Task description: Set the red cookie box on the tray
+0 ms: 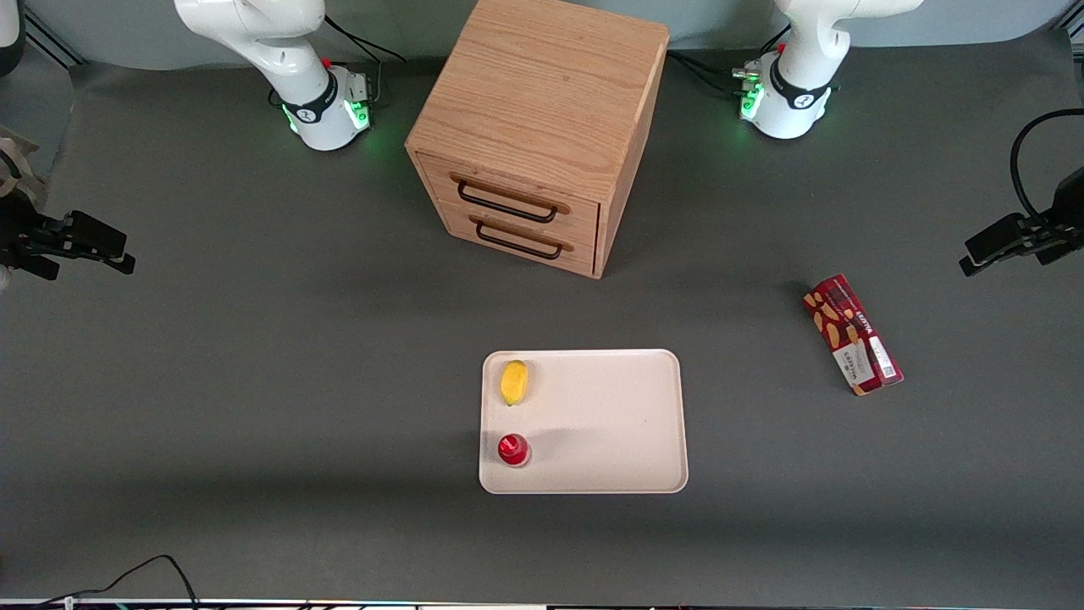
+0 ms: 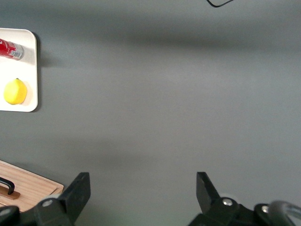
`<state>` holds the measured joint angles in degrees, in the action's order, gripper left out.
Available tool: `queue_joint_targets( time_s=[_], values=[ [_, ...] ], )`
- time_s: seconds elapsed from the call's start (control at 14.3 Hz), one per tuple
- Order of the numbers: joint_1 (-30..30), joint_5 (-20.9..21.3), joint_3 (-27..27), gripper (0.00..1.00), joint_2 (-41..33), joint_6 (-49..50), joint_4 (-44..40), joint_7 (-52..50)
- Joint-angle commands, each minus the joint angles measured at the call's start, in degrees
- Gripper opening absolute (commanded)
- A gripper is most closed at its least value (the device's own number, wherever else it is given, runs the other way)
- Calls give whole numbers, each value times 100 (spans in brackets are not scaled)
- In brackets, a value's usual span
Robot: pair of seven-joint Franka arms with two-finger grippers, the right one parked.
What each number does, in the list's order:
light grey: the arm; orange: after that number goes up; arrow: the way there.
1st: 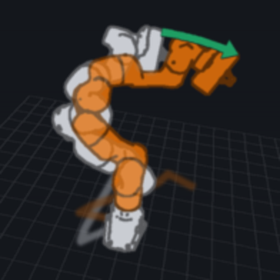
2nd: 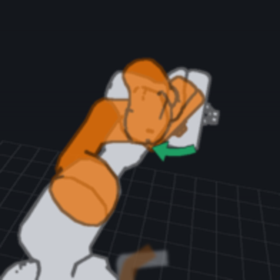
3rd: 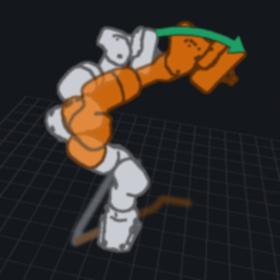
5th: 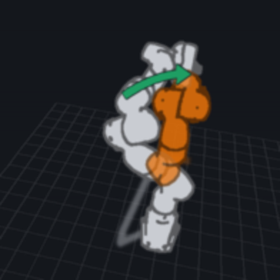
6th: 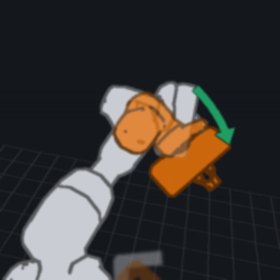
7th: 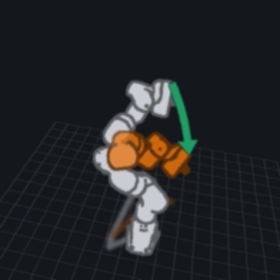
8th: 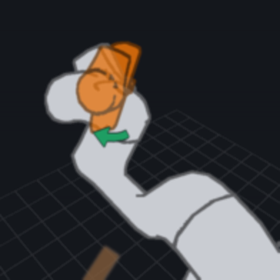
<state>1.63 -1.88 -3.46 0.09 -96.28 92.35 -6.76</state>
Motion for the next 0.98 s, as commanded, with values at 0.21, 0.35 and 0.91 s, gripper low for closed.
queue_joint_targets(
  time_s=[0.21,0.35,0.91],
  values=[
    [267,21,-199,100,114,180,-218,-53],
    [197,4,-234,100,123,197,-191,-79],
    [188,-49,-357,100,140,180,-165,-211]
  ],
)
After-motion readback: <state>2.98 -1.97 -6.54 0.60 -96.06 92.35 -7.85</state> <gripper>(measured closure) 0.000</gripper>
